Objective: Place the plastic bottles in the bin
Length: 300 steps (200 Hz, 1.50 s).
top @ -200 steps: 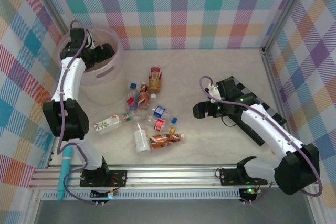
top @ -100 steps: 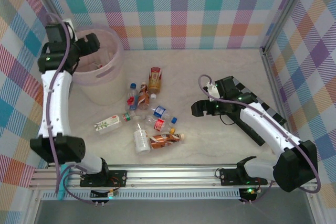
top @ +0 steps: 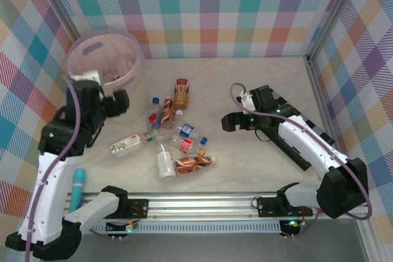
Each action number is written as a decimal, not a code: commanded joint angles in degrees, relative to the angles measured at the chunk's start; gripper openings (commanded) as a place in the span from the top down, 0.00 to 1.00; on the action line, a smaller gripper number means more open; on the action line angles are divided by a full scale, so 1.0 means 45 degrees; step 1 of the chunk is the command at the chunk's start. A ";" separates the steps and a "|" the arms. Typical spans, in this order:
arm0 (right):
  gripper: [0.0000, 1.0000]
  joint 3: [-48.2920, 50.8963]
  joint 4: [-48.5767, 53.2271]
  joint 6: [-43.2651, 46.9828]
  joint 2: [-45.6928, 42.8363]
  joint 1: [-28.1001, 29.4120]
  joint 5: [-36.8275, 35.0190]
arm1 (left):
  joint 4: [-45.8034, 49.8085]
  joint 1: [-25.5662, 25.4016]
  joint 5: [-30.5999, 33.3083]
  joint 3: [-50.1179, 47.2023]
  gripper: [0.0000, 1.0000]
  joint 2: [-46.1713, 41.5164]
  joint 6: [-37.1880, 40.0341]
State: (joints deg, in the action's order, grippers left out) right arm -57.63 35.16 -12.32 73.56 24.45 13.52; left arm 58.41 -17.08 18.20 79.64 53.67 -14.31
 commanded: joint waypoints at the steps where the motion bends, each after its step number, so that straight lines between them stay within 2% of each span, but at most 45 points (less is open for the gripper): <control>1: 0.05 -0.0397 -0.0058 0.0383 0.0089 0.0036 -0.0210 | 0.1227 -0.0905 0.0886 -0.1607 0.13 -0.0651 -0.1621; 23: 0.05 -0.0378 -0.0132 0.0401 0.0230 0.0031 -0.0211 | 0.1802 -0.1773 0.1080 -0.2964 0.09 -0.0671 -0.1843; 38: 0.05 -0.0339 -0.0280 0.0326 0.0361 0.0022 -0.0148 | 0.1850 -0.1949 0.1126 -0.3681 0.05 -0.0368 -0.2091; 68: 0.05 -0.0227 -0.0488 0.0171 0.0474 0.0017 -0.0007 | -0.0028 -0.1939 0.0939 -0.5679 0.00 -0.0399 -0.3311; 86: 0.05 -0.0184 -0.0482 0.0216 0.0431 0.0018 -0.0006 | -0.1087 -0.1788 0.1550 -0.6784 0.00 -0.0429 -0.4000; 102: 0.05 -0.0203 -0.0405 0.0305 0.0421 0.0015 0.0017 | -0.1820 -0.1130 0.1812 -0.7582 0.00 -0.0430 -0.4356; 127: 0.05 -0.0202 -0.0390 0.0359 0.0388 0.0027 0.0022 | -0.3538 0.0901 0.0528 -0.8779 0.00 -0.0437 -0.3913; 171: 0.05 -0.0051 -0.0451 0.0393 0.0305 0.0017 0.0072 | -0.4981 0.3026 -0.0518 -0.8618 0.00 0.1333 -0.2441; 187: 0.05 0.0011 -0.0450 0.0411 0.0190 0.0026 0.0041 | -0.5641 0.3296 -0.0641 -0.8600 0.00 0.2046 -0.2165; 220: 0.06 0.0109 -0.0274 0.0569 -0.0145 0.0001 -0.0285 | -0.6121 0.3288 -0.1222 -0.8655 0.00 0.3329 -0.2000; 252: 0.06 0.0129 -0.0277 0.0590 -0.0196 -0.0023 -0.0278 | -0.6310 0.2909 -0.1884 -0.9178 0.02 0.3033 -0.2479; 300: 0.06 0.0081 -0.0364 0.0550 -0.0156 -0.0023 -0.0224 | -0.5634 0.0080 -0.1974 -0.9365 0.04 0.2641 -0.4040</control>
State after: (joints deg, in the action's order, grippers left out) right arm -57.63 33.89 -11.07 73.52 24.43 12.40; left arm 31.33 -11.25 11.31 38.89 67.24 -27.51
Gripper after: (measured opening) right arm 0.944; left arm 0.964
